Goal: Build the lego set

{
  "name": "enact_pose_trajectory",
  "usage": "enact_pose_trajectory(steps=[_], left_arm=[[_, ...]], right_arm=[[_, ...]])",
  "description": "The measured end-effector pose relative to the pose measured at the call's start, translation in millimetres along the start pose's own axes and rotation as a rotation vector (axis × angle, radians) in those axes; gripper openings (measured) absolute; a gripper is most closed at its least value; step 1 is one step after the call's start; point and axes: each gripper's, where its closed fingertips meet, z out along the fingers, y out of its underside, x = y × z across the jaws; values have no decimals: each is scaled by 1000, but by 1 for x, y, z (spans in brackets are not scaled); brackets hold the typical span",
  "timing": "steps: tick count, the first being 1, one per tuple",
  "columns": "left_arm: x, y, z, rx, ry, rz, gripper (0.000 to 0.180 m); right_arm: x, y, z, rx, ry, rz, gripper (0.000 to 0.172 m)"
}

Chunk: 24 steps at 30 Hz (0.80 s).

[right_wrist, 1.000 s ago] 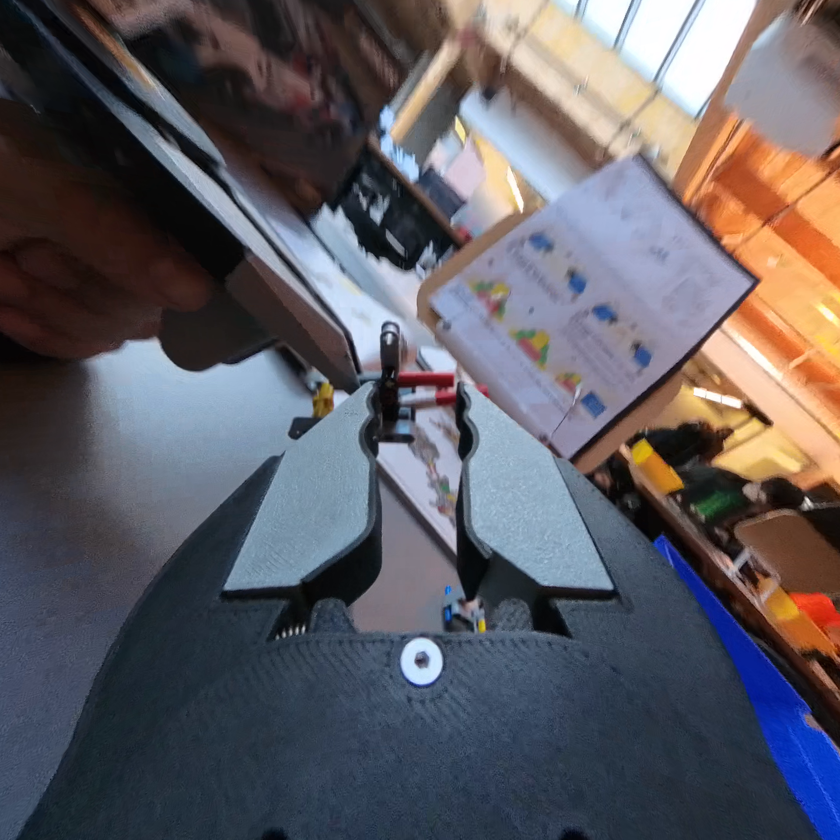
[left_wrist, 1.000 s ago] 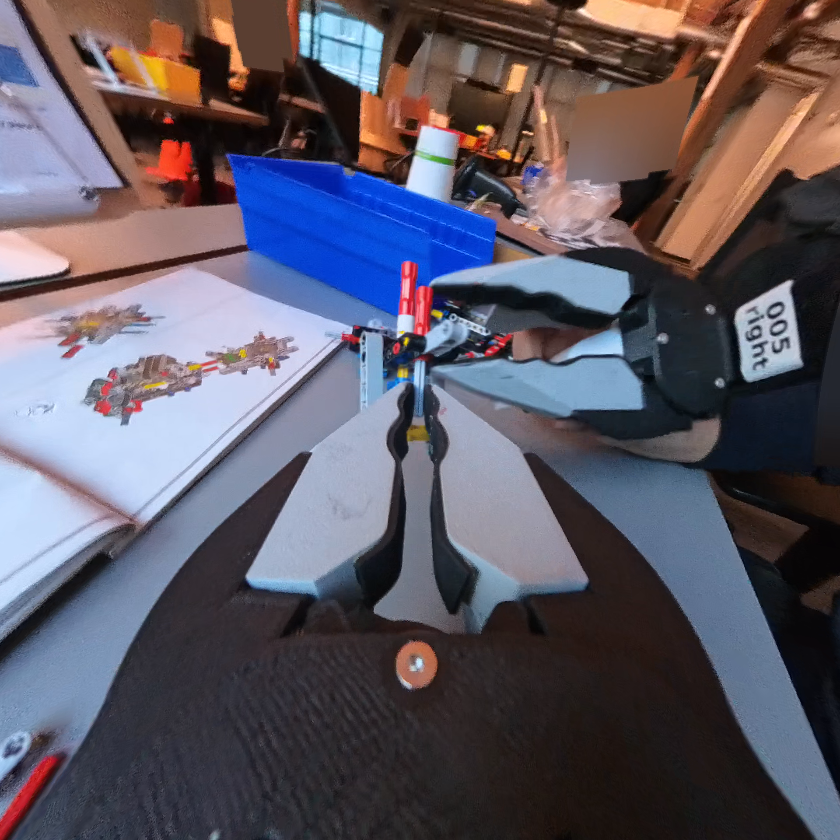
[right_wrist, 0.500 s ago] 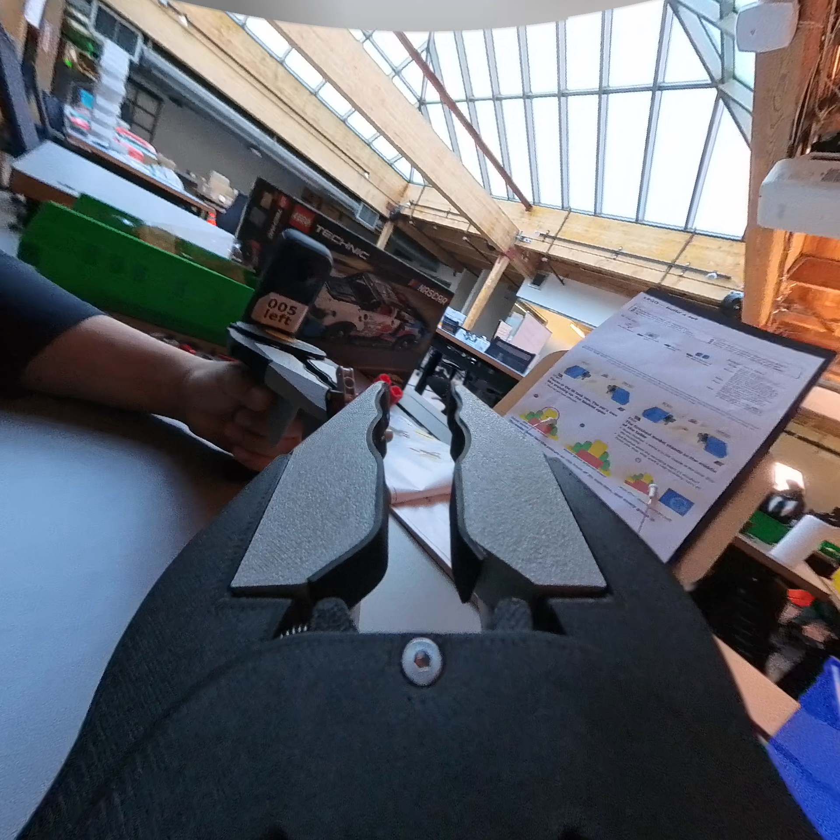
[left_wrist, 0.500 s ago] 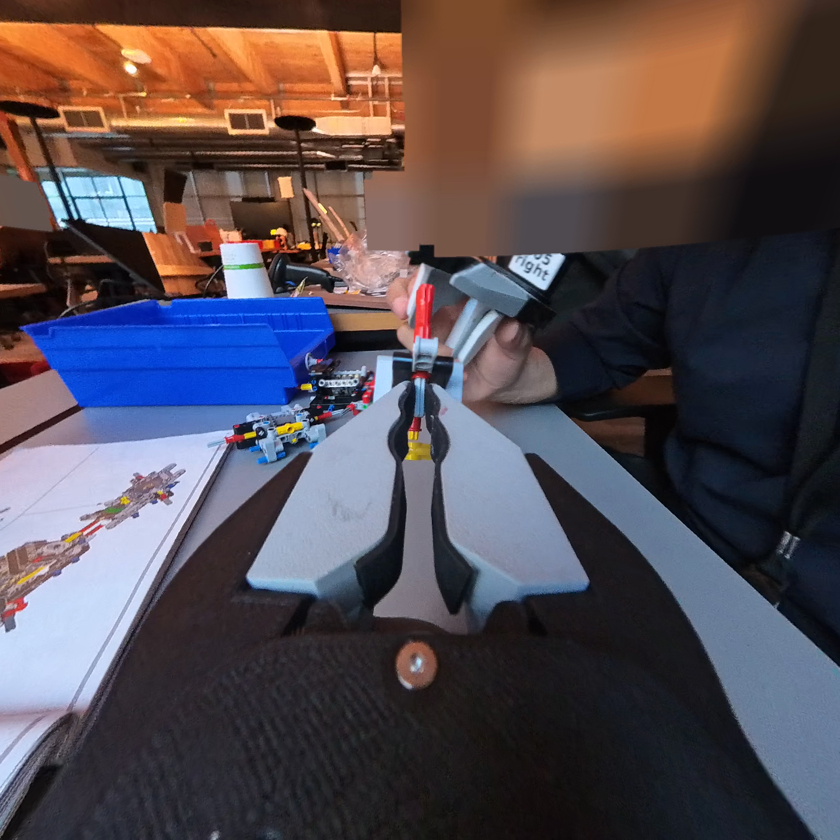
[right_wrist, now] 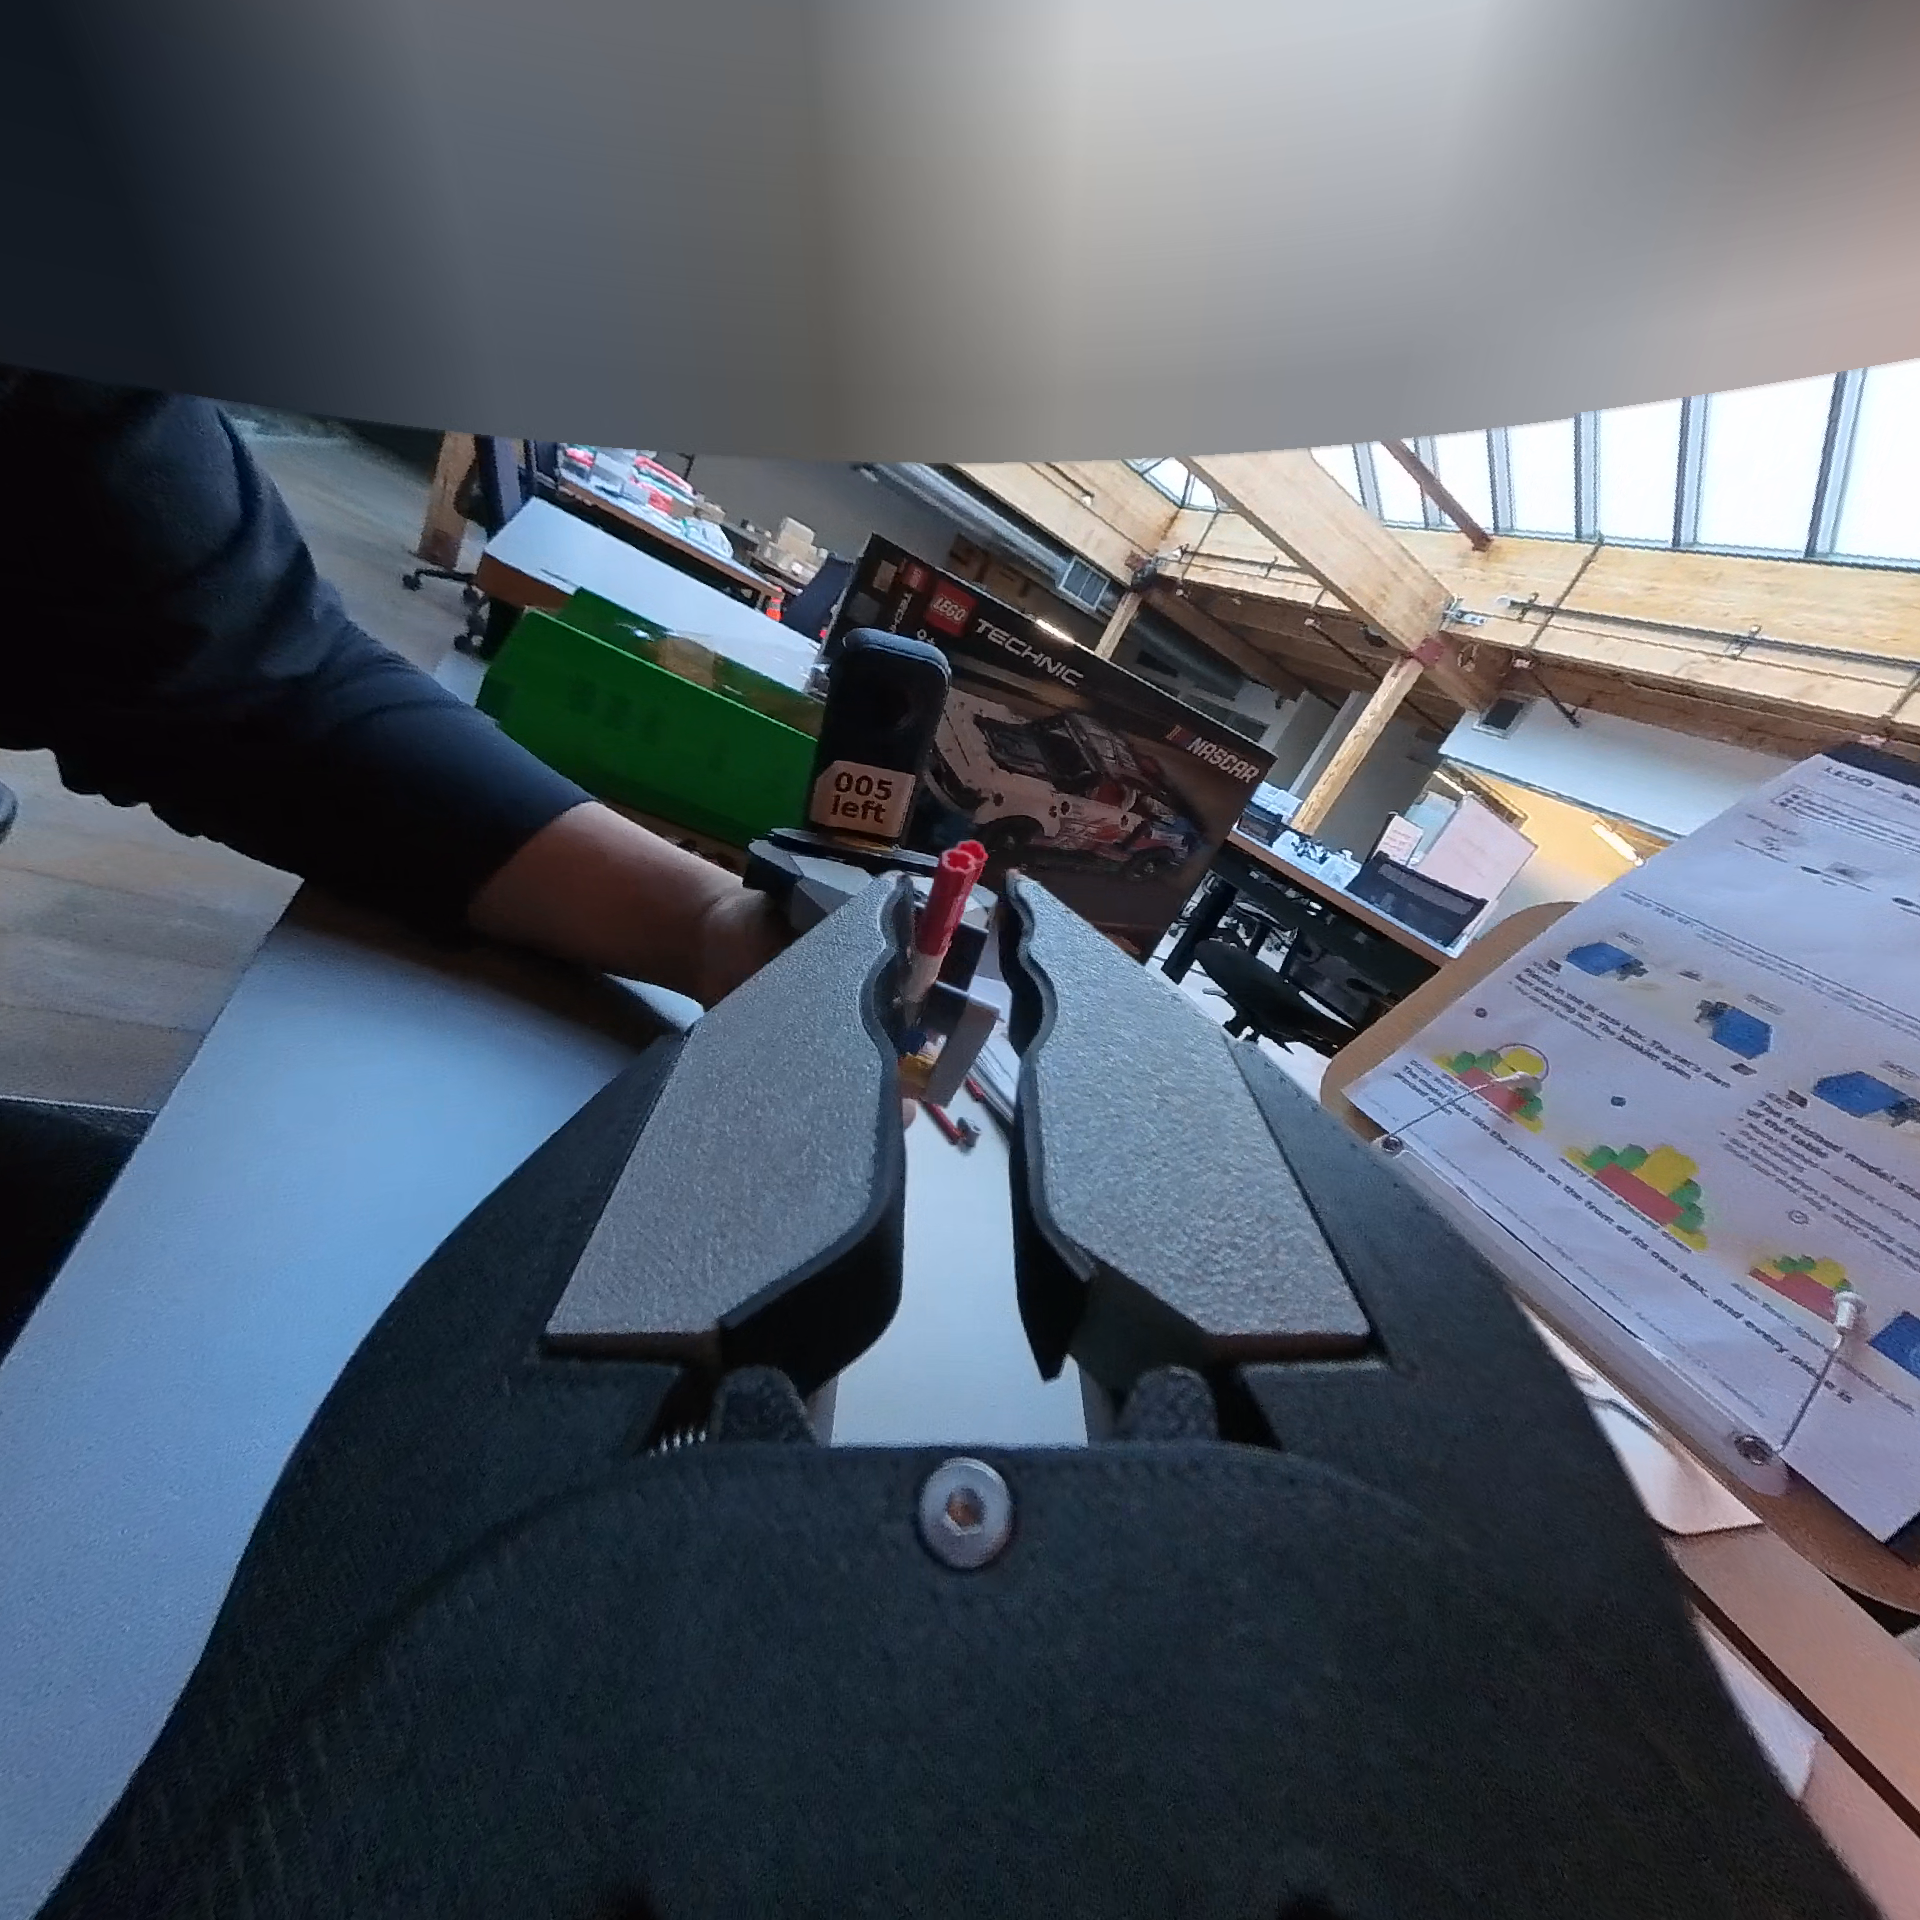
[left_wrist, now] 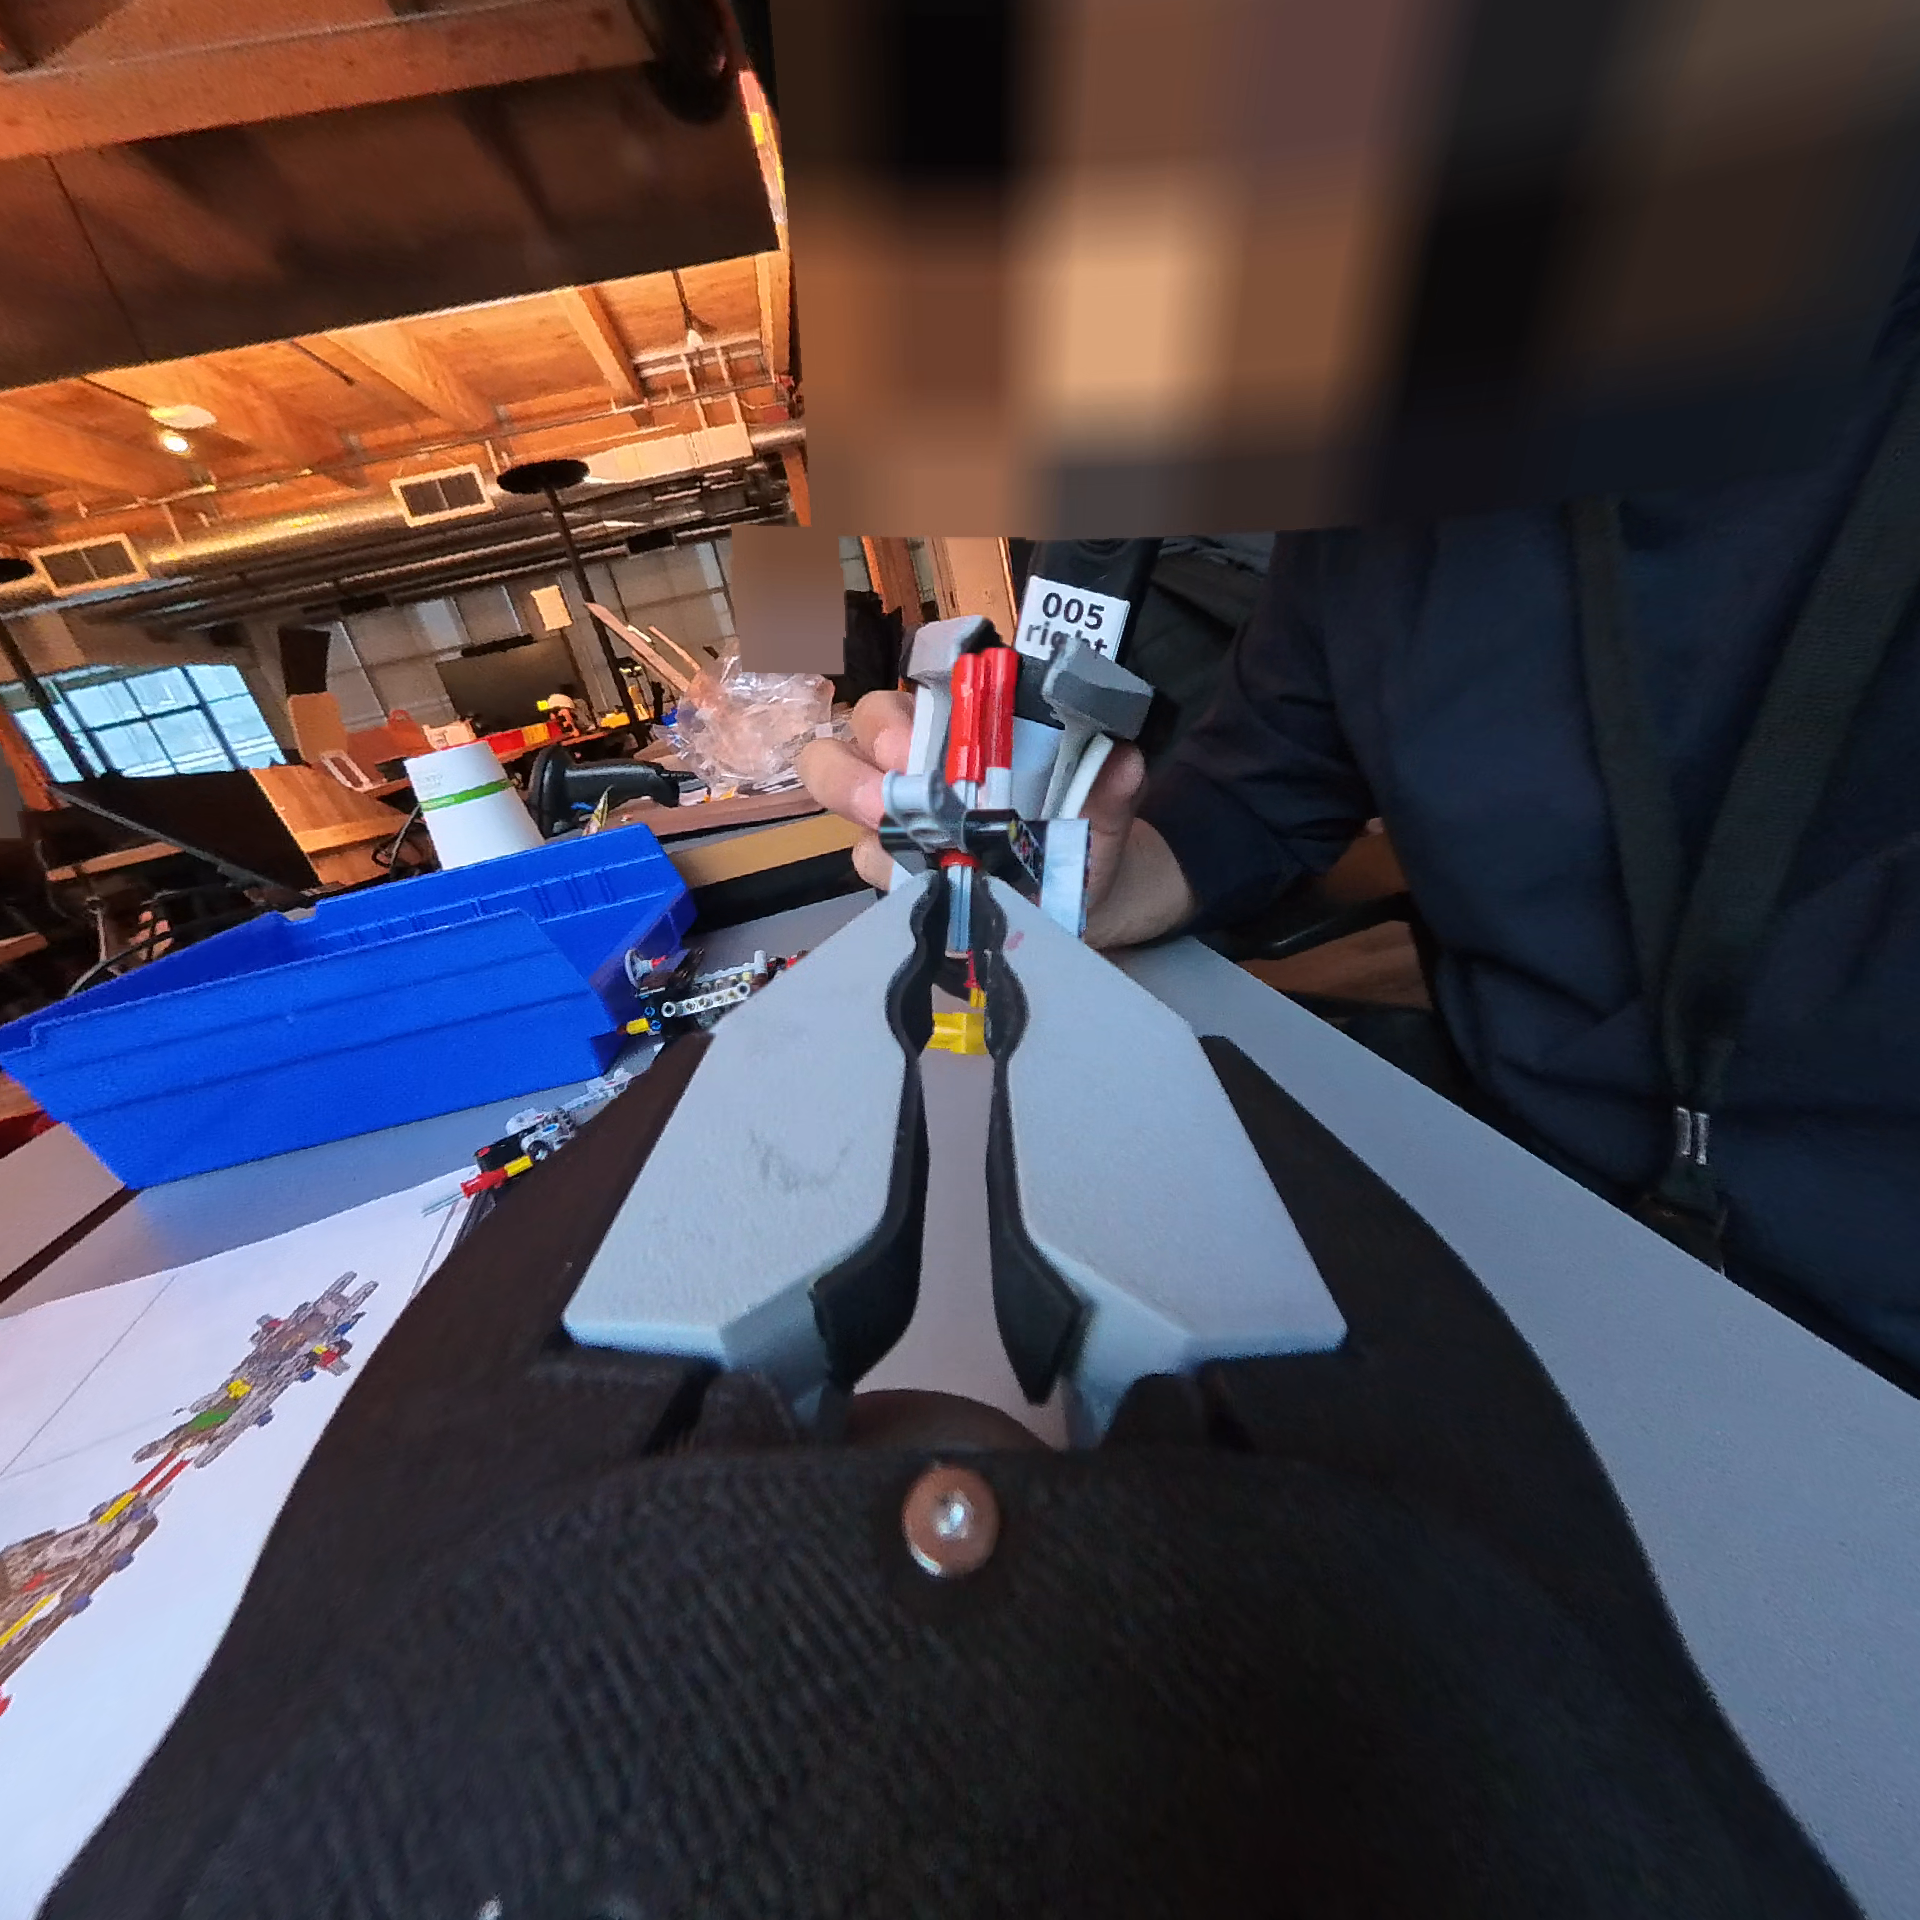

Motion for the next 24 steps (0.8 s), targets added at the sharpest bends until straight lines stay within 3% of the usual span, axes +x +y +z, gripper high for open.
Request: enact_pose_trajectory(steps=[11,15,19,24], left_arm=[[2,5,1,-38,11,1,0],[-16,42,-11,-328,-84,2,0],[-22,66,-26,-511,-115,-170,0],[-21,101,-33,-743,-164,-265,0]], right_arm=[[-3,3,1,-22,-52,90,12],[1,52,2,-240,-117,163,13],[9,103,-11,-459,-140,224,22],[0,119,-14,-520,-186,194,21]])
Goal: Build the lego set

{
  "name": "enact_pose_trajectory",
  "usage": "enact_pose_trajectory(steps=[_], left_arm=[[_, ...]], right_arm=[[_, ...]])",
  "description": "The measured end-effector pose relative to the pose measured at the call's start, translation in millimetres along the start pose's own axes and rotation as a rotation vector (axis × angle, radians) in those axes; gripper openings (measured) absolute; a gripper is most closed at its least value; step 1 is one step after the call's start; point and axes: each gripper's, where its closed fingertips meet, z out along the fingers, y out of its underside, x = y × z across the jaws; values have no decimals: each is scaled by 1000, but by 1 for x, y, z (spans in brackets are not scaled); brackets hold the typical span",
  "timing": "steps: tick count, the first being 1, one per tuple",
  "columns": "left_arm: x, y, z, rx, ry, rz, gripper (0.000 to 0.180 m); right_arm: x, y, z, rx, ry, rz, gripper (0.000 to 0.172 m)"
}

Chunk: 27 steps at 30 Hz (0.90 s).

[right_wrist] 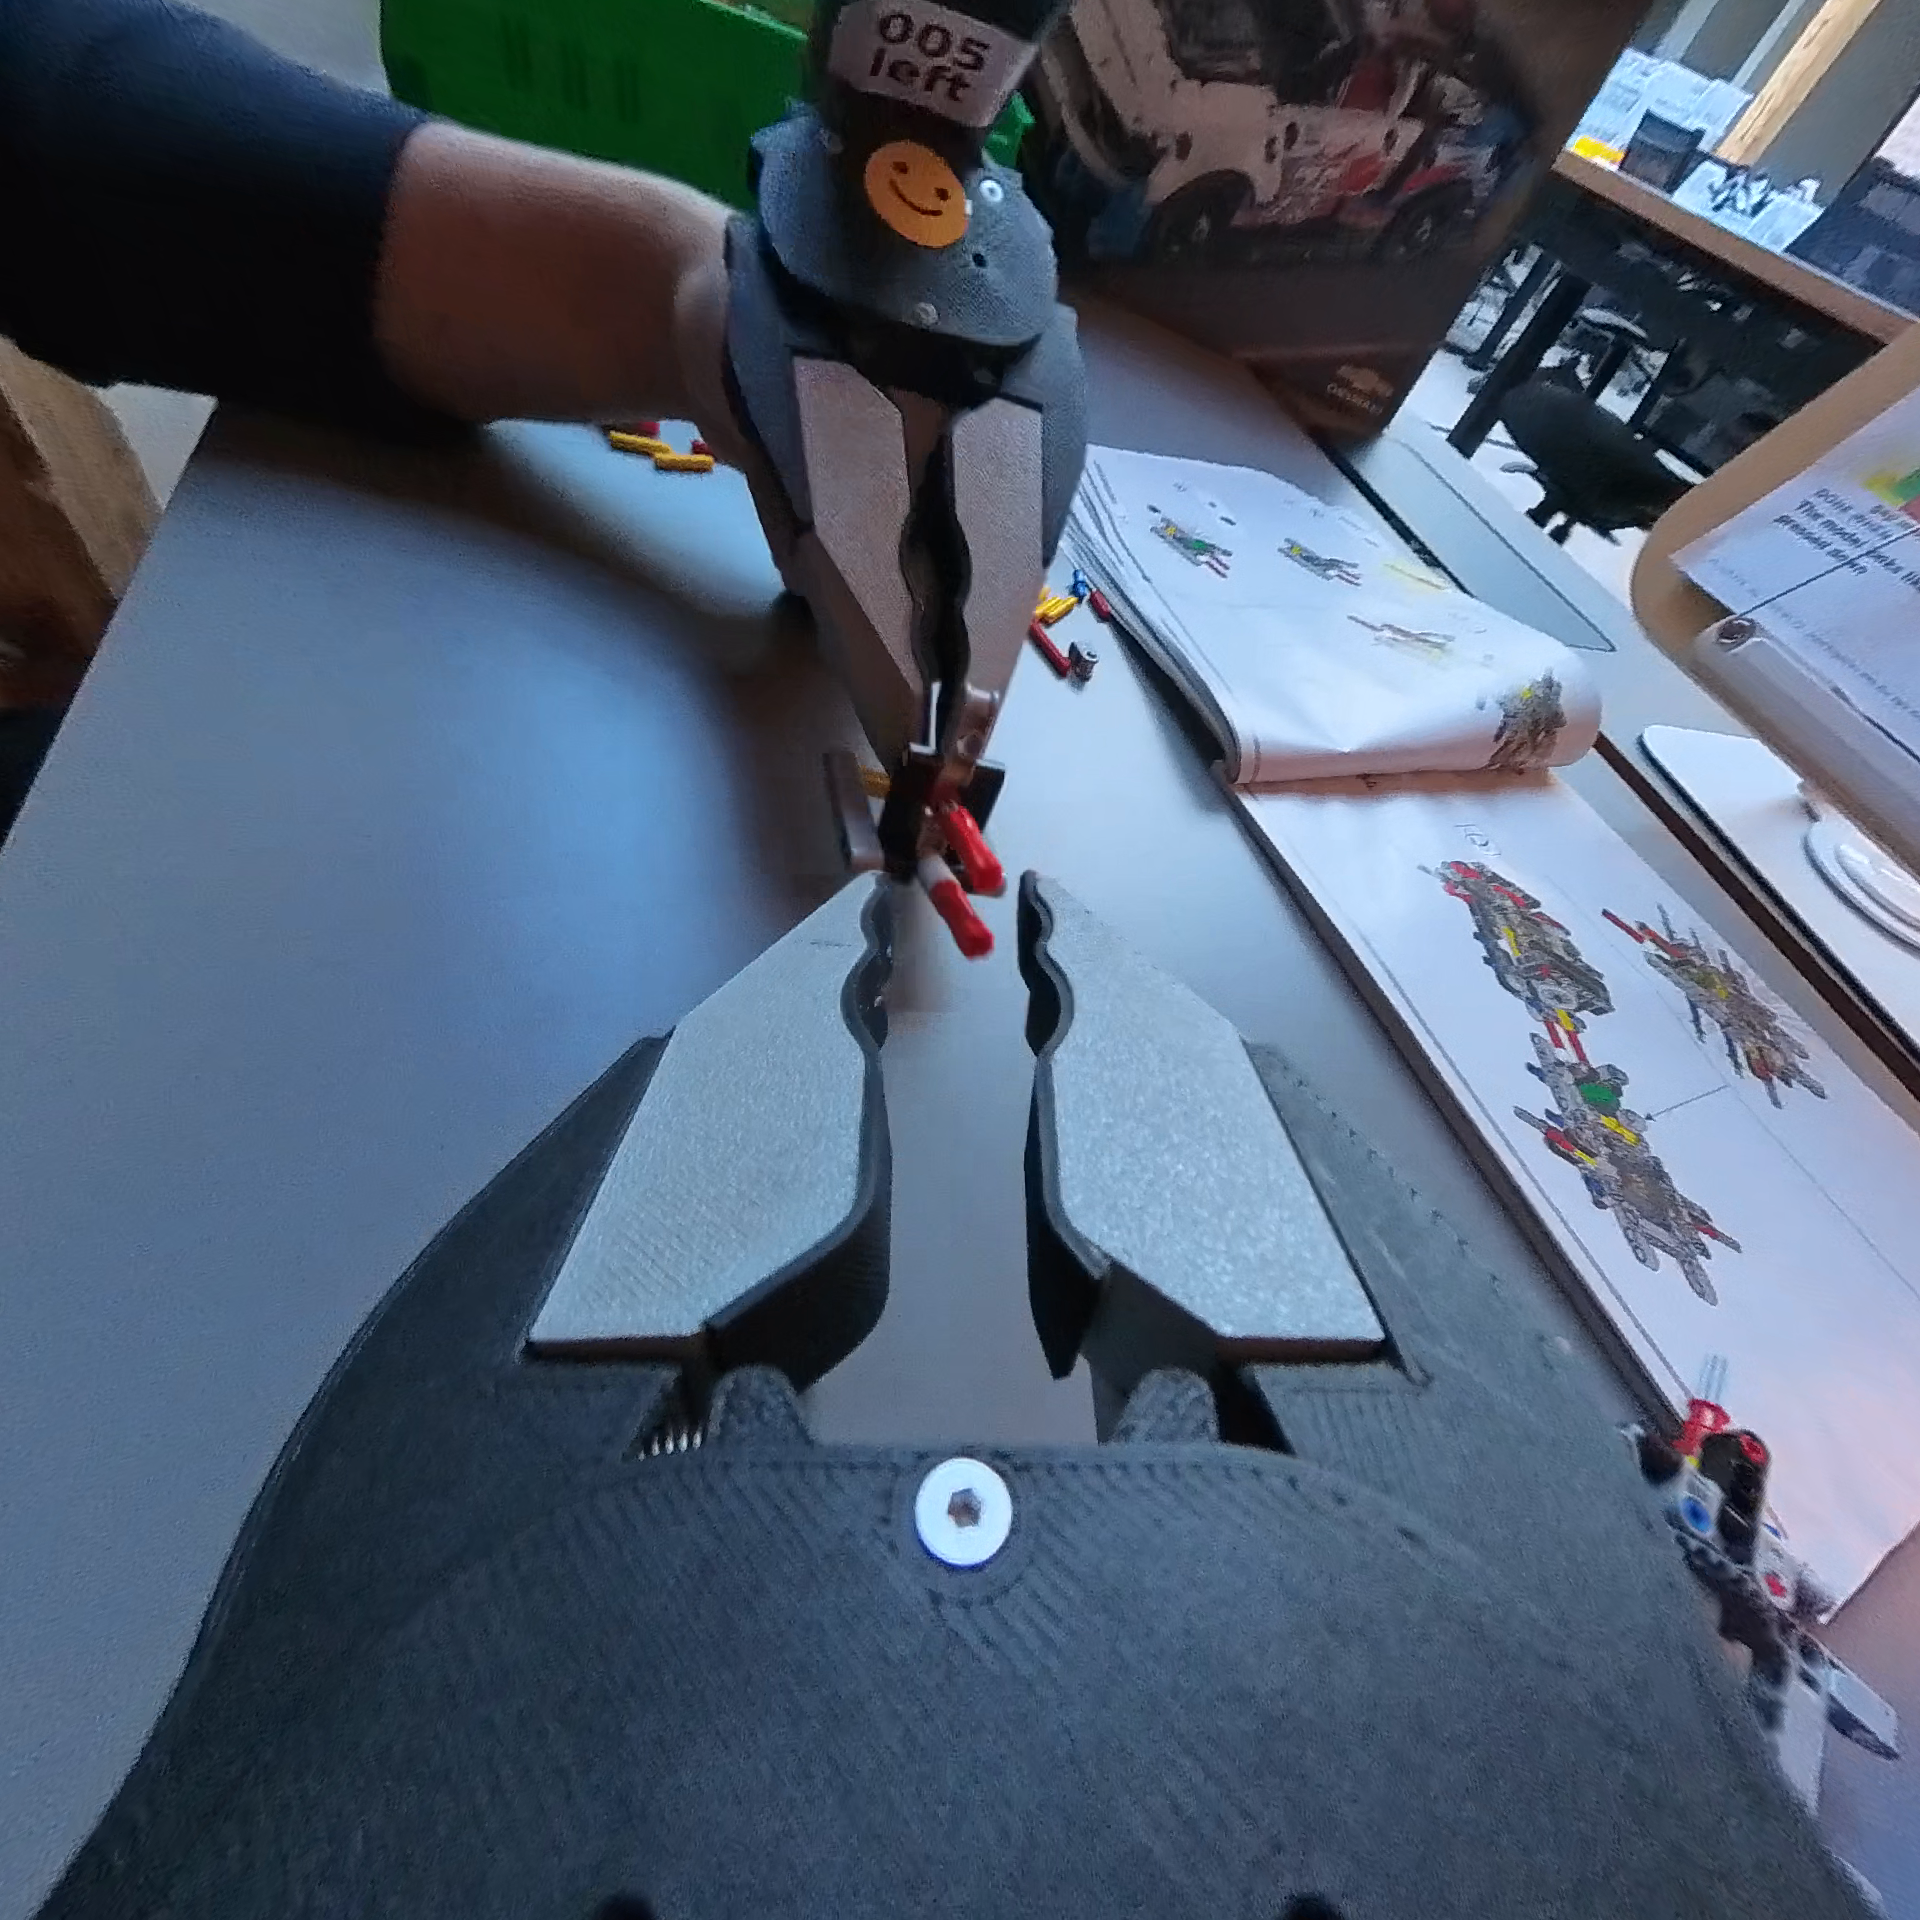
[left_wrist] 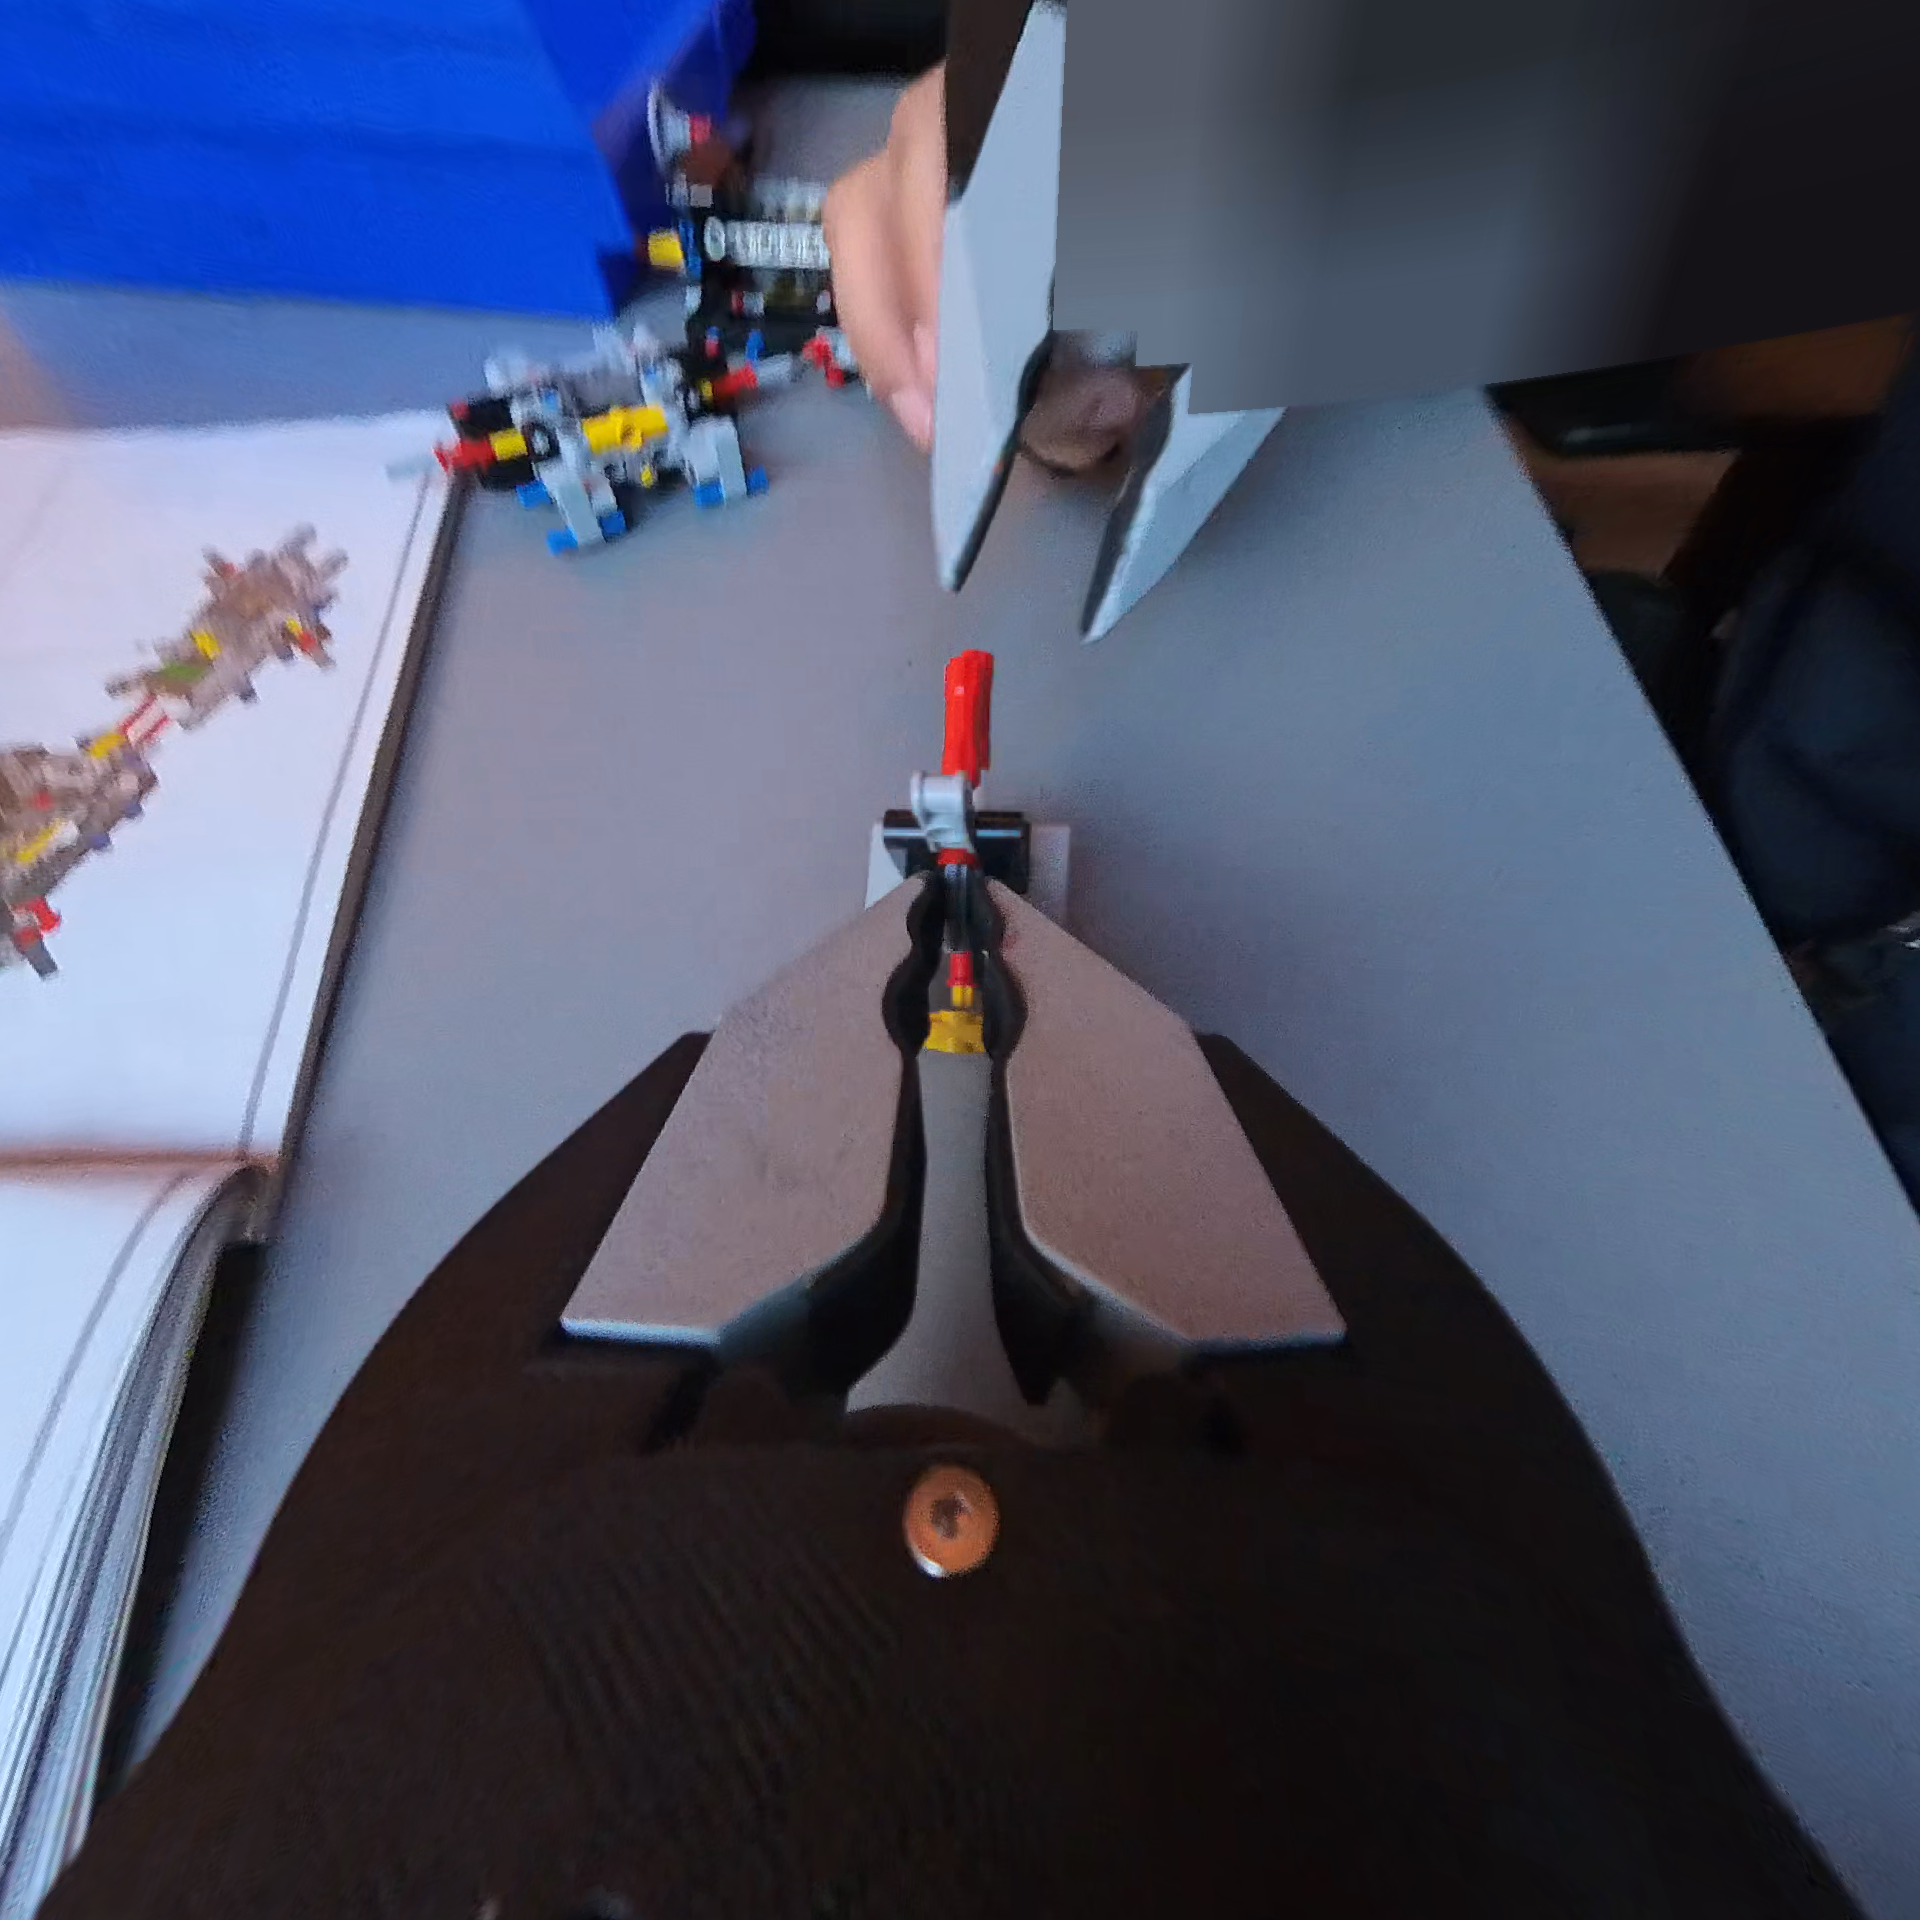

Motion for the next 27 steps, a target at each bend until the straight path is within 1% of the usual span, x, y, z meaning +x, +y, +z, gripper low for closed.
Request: enact_pose_trajectory(steps=[2,4,6,12,16,17,18,19,20,22,23,24,27], left_arm=[[2,7,5,-54,0,-28,0],[9,11,8,-84,38,-57,0],[11,13,11,-106,35,-60,0],[8,10,13,-90,25,-101,0],[8,7,12,-72,35,-123,0],[7,7,13,-72,32,-129,0],[7,7,13,-71,35,-130,0],[7,6,13,-69,35,-129,0],[7,5,13,-63,31,-129,0],[8,2,13,-47,34,-116,0],[9,1,13,-42,34,-105,0],[9,2,14,-47,31,-95,0],[10,6,17,-83,12,-70,0]], right_arm=[[-4,4,4,-17,-16,-2,19],[-3,8,7,-46,-11,-6,17],[-1,10,9,-55,-6,4,14],[-7,15,13,-94,-41,-14,12],[-5,20,16,-133,-26,-26,1],[-2,23,17,-148,-3,-30,5],[0,24,17,-159,9,-37,14],[-1,25,18,-164,7,-47,19],[-2,26,18,-168,5,-55,19],[-4,28,19,-183,1,-72,16],[-5,29,19,-190,-2,-81,9],[-6,30,20,-195,-9,-89,5],[-7,34,20,-214,-17,-117,5]])
